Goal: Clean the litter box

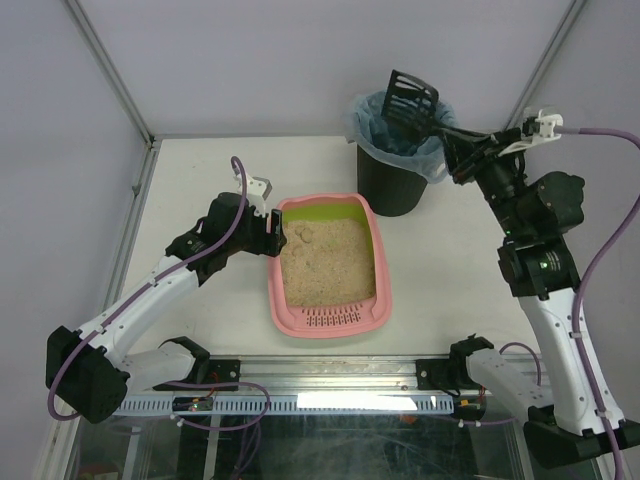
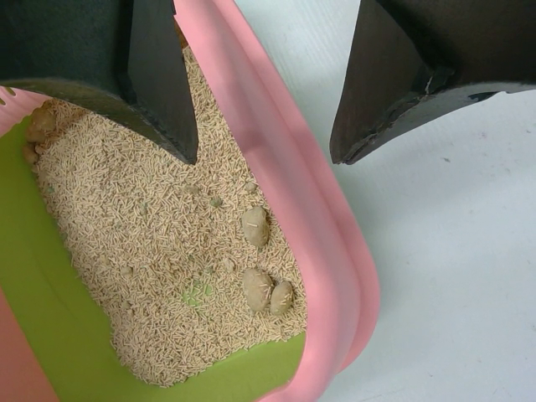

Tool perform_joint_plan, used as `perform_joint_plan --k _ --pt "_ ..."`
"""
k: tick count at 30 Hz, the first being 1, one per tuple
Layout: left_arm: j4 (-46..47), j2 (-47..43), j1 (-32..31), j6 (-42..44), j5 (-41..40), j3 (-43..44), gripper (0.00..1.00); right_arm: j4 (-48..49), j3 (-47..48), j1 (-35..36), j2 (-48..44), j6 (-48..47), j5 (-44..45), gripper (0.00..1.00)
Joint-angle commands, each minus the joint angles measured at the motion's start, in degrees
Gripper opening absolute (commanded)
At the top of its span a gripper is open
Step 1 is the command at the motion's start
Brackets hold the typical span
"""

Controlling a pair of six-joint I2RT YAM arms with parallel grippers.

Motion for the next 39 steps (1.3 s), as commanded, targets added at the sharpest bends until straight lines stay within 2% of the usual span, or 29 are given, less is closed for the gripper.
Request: perform_joint_plan --k 1,7,12,18,22,31,35,39 --pt "1.8 0.1 -0.4 0.5 0.7 0.4 0.66 -13.8 2.7 0.2 0.4 15.2 -11.2 0.0" --pt "2.1 0.3 -0.4 0.5 1.4 0.3 0.66 -29.8 2.3 1.6 4.7 19.3 -22.0 0.0" --pt "2.1 0.7 -0.4 0.6 1.1 0.3 0.65 -35.8 2.1 9.3 10.3 18.6 -12.1 0.0" --pt "2.2 0.8 -0.4 1.0 0.9 0.3 0.63 -35.2 4.6 16.8 20.5 20.5 -1.1 0.0" --pt "2.1 1.7 -0.4 1.4 2.4 0.5 0.55 -36.0 8.1 19.1 29.0 21.3 7.4 0.0" --pt "2.1 3.7 -0.4 1.6 3.5 0.7 0.47 -35.5 14.6 19.5 43.1 22.5 11.1 0.0" --pt "1.8 5.0 -0.3 1.9 4.4 1.1 0.37 -34.6 15.2 20.0 47.5 23.6 7.6 0.0" --pt "1.6 5.7 -0.4 2.1 4.6 1.3 0.31 -31.2 13.0 21.2 50.1 25.2 2.9 0.0"
